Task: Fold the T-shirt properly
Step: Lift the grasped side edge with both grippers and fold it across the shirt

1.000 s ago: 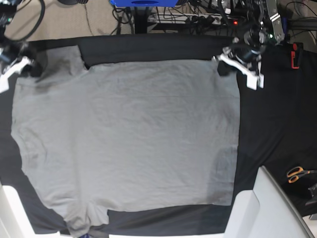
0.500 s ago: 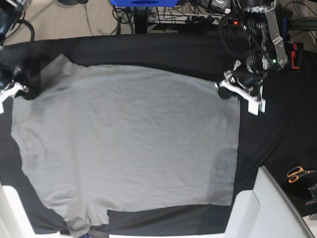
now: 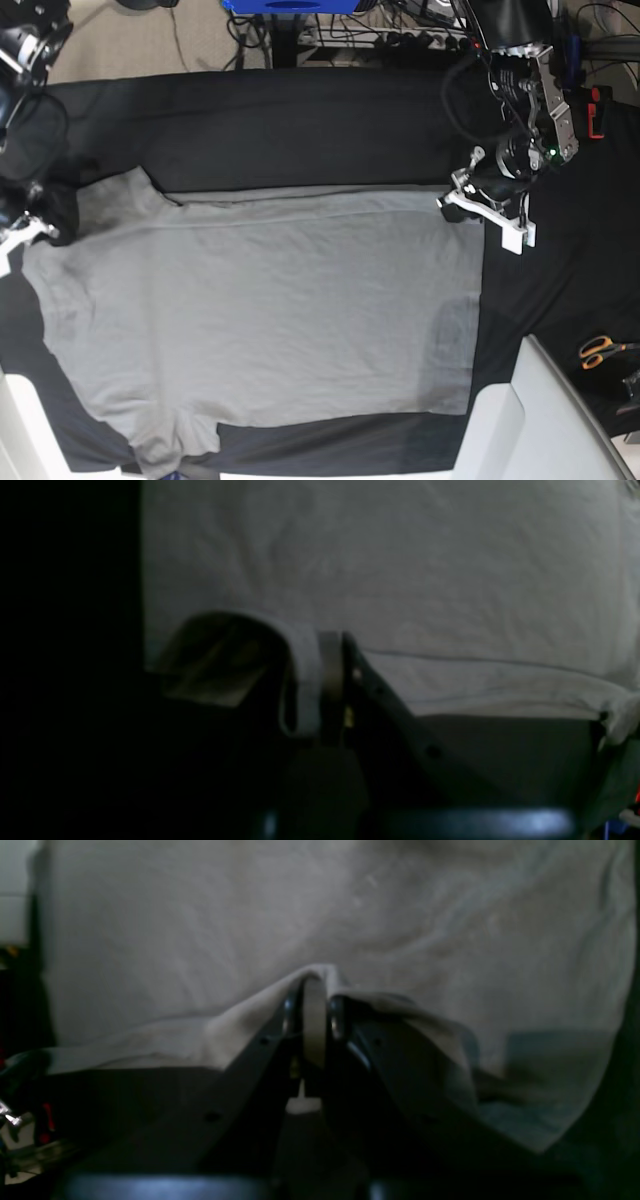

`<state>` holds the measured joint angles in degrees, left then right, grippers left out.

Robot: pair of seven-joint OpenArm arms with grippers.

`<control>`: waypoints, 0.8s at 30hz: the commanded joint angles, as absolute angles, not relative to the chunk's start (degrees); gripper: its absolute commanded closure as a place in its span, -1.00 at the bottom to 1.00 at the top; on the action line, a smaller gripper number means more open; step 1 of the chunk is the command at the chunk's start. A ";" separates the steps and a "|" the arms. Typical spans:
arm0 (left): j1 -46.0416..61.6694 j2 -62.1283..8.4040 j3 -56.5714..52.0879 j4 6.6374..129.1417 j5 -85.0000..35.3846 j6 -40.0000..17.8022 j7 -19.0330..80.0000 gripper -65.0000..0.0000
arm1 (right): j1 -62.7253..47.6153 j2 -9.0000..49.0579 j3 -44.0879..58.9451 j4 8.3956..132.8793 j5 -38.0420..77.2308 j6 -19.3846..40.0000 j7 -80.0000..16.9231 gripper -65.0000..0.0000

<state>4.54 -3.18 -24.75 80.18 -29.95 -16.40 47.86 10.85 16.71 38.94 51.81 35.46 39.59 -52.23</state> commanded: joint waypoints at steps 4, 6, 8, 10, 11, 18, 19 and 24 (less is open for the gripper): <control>1.45 -3.56 -24.84 81.19 -30.64 -16.75 46.81 1.00 | 14.55 17.89 39.16 48.84 34.95 40.00 -47.16 0.99; 0.40 -3.65 -24.84 80.75 -30.55 -16.48 46.81 1.00 | 15.69 17.98 39.08 47.69 34.07 40.00 -45.85 0.99; -0.66 -3.82 -24.75 79.25 -30.55 -16.40 46.81 1.00 | 16.66 17.98 39.08 46.99 32.66 40.00 -45.14 0.99; -1.71 -4.44 -24.57 77.23 -30.46 -16.40 46.81 1.00 | 17.45 17.98 39.08 46.99 31.08 40.00 -44.26 0.99; -2.15 -4.79 -24.40 76.35 -30.46 -16.40 46.81 1.00 | 17.71 17.98 39.08 46.99 30.37 40.00 -43.91 0.99; -5.05 -6.37 -24.31 73.89 -30.46 -16.40 46.73 1.00 | 20.62 17.98 35.03 46.99 28.70 40.00 -43.12 0.99; -5.23 -6.37 -24.31 73.80 -30.46 -16.40 46.73 1.00 | 20.88 17.98 34.59 46.99 28.62 40.00 -43.03 0.99; -7.78 -6.81 -24.31 71.78 -28.97 -16.40 46.73 1.00 | 21.93 17.98 33.89 46.02 28.62 40.00 -40.84 0.99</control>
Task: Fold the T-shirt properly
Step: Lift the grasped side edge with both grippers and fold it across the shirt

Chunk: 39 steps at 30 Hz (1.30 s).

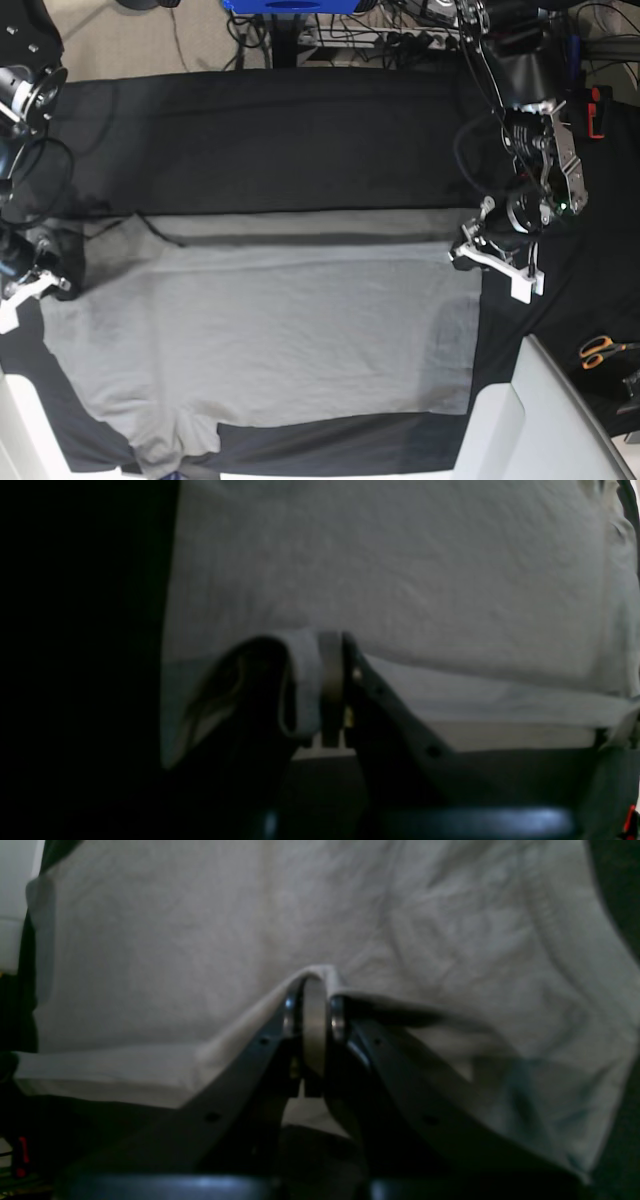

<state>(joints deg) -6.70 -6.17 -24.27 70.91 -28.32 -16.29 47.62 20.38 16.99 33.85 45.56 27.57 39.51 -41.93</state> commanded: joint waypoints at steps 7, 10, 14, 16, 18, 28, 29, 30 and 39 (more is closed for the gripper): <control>-9.36 -6.81 -24.31 70.64 -25.19 -16.40 46.64 1.00 | 23.69 17.98 33.71 40.48 28.44 40.00 -36.88 0.99; -10.86 -6.90 -24.31 69.14 -25.10 -16.40 46.55 1.00 | 24.22 17.98 33.71 40.48 28.44 40.00 -36.44 0.99; -12.18 -7.16 -23.43 65.80 -25.01 -16.48 44.00 1.00 | 24.66 17.98 33.71 40.40 28.44 40.00 -36.35 0.99; -12.70 -8.31 -19.74 64.57 -25.01 -16.48 42.07 1.00 | 25.19 17.98 33.71 40.40 28.44 40.00 -35.91 0.99; -12.88 -8.84 -16.48 63.08 -25.36 -16.48 40.57 1.00 | 25.27 17.98 33.71 40.40 28.44 40.00 -34.68 0.99; -13.85 -8.92 -15.96 61.93 -25.36 -16.48 36.97 1.00 | 25.63 17.98 33.71 40.40 28.44 40.00 -31.87 0.99; -14.29 -9.01 -15.96 61.76 -25.19 -16.48 37.05 1.00 | 25.71 17.98 33.71 40.40 28.44 40.00 -31.69 0.99; -14.55 -9.01 -15.96 61.23 -25.19 -16.48 37.05 1.00 | 25.71 17.98 33.71 40.40 28.44 40.00 -31.69 0.99; -18.95 -9.10 -15.43 57.19 -25.10 -16.48 36.97 1.00 | 26.68 17.71 33.71 40.40 28.44 40.00 -29.93 0.99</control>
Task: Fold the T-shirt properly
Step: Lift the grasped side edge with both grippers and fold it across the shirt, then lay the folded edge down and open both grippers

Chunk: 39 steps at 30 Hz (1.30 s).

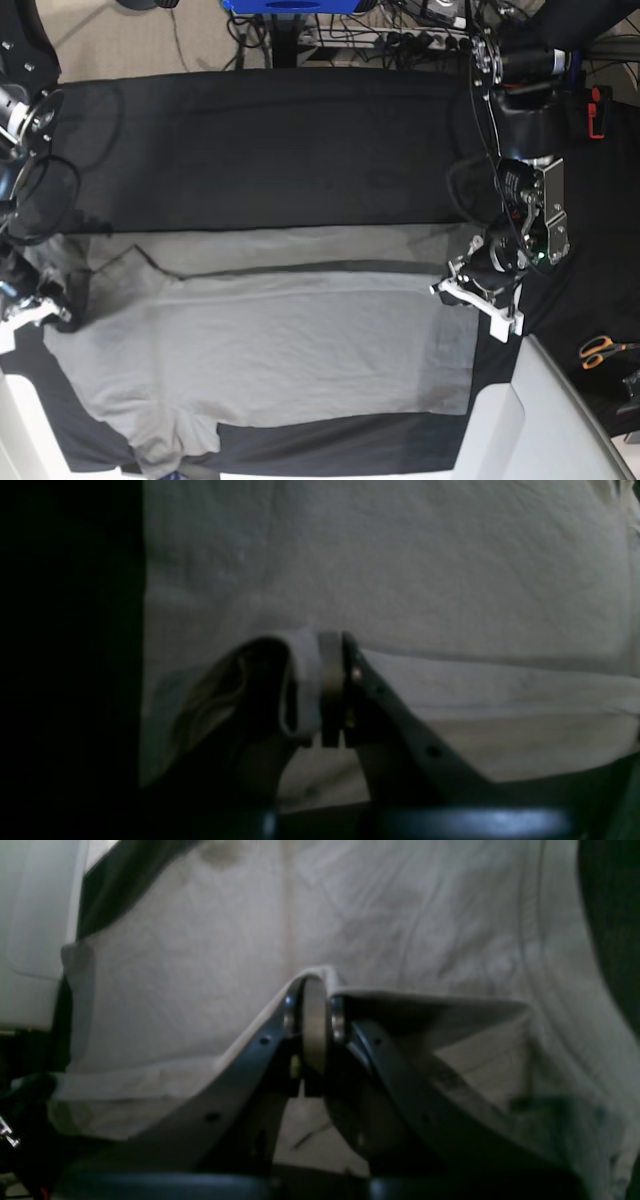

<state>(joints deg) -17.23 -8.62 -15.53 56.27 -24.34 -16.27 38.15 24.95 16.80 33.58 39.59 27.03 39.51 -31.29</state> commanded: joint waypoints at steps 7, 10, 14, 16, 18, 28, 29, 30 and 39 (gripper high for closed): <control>-19.12 -9.10 -15.43 56.13 -25.01 -16.48 33.54 1.00 | 27.03 17.54 33.71 40.40 28.44 40.00 -29.14 0.99; -20.35 -9.10 -15.43 53.58 -25.01 -16.48 33.27 1.00 | 28.00 17.54 33.71 38.64 28.44 40.00 -29.14 0.99; -21.93 -9.36 -12.09 50.33 -25.01 -16.48 31.52 1.00 | 29.49 17.80 33.71 34.95 28.44 40.00 -28.44 0.99; -22.02 -10.15 -8.92 49.98 -25.01 -16.48 29.23 1.00 | 29.49 17.71 33.71 34.51 28.44 40.00 -27.74 0.99; -22.64 -10.42 -7.08 49.71 -25.10 -16.48 28.44 1.00 | 29.49 17.63 33.71 34.33 28.44 40.00 -27.65 0.99; -24.84 -11.30 -6.90 45.23 -25.10 -16.48 28.26 1.00 | 29.41 17.63 33.80 34.33 28.44 40.00 -27.56 0.98; -24.92 -11.30 -6.90 45.14 -25.10 -16.48 28.18 1.00 | 29.41 17.63 33.80 34.33 28.44 40.00 -27.56 0.98; -24.92 -11.38 -6.90 45.23 -25.10 -16.48 28.18 1.00 | 29.41 17.54 33.89 34.33 28.44 40.00 -27.56 0.98; -24.40 -11.38 -6.99 45.14 -25.19 -16.48 18.33 0.22 | 29.14 16.66 33.89 34.24 28.53 40.00 -22.11 0.77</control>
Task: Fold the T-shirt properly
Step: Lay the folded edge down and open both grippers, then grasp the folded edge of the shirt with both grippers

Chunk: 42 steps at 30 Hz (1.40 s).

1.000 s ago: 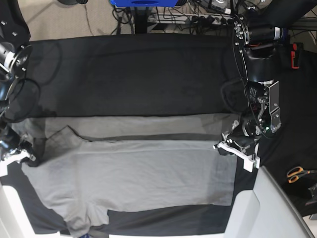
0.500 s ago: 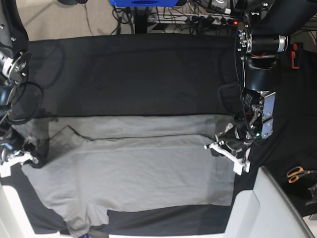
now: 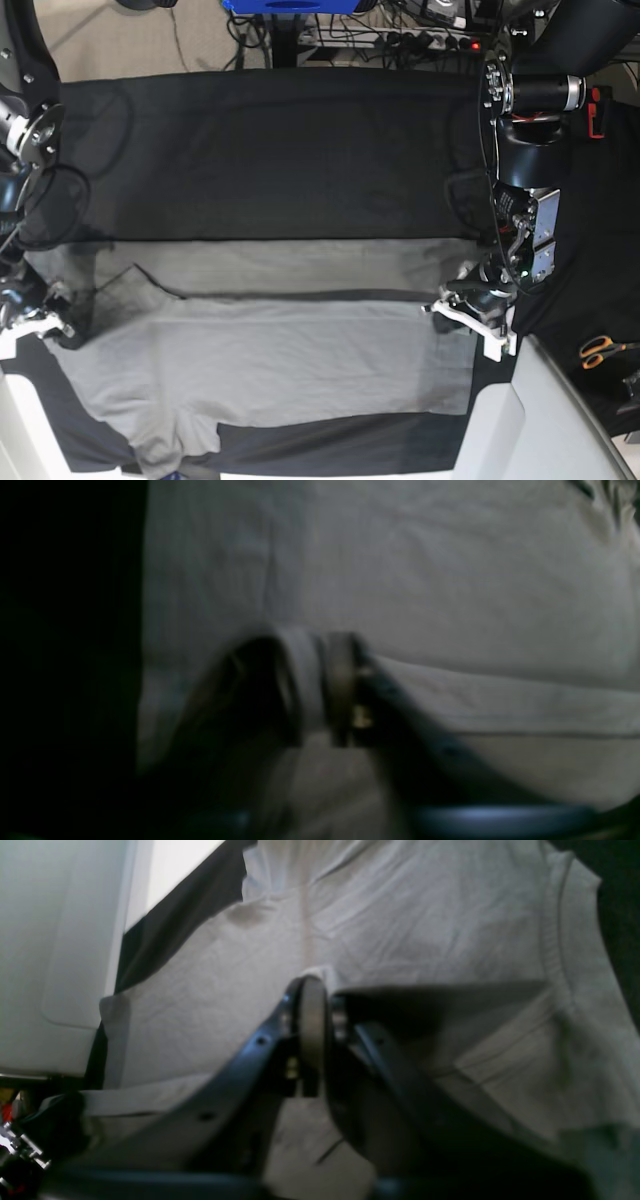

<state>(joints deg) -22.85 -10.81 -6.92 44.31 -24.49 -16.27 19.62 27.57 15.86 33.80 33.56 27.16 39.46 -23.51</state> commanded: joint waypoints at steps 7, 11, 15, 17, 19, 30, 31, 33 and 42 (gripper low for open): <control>-24.57 -11.38 -6.99 45.14 -25.45 -16.48 17.36 -0.65 | 29.14 16.57 34.24 34.59 28.53 40.00 -22.02 -0.60; -24.40 -11.56 -6.99 45.67 -25.63 -16.48 17.63 -0.67 | 29.05 16.75 34.33 35.21 28.88 40.00 -22.29 -0.75; -20.97 -13.14 -7.08 48.48 -25.71 -16.66 17.71 -0.68 | 25.01 16.22 41.89 43.30 28.97 40.00 -26.68 -0.75; -16.22 -14.55 -7.08 53.85 -25.71 -16.75 17.63 -0.69 | 22.37 14.29 48.92 48.31 28.97 40.00 -31.78 -0.75; -11.47 -15.60 -7.08 60.53 -25.71 -16.75 17.63 -0.69 | 20.26 12.70 56.40 53.05 28.79 40.00 -36.35 -0.75; 6.11 -16.57 -10.77 73.98 -25.71 -16.75 17.71 -0.67 | 15.34 10.15 65.10 43.03 28.79 37.93 -33.63 -0.75; 6.90 -15.78 -12.00 74.07 -25.71 -16.75 17.71 -0.67 | 15.43 11.03 65.10 40.66 28.88 38.02 -31.87 -0.75; 8.22 -14.73 -14.37 74.33 -25.71 -16.75 17.80 -0.67 | 16.40 12.09 65.01 35.65 28.88 38.02 -28.97 -0.75; 9.71 -11.03 -22.02 73.98 -25.71 -16.75 23.52 -0.67 | 21.93 16.75 64.48 20.09 28.79 38.02 -20.18 -0.75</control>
<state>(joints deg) 10.46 -10.46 -21.98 73.01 -25.28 -16.47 24.67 20.86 16.19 64.71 19.79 29.12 38.26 -20.01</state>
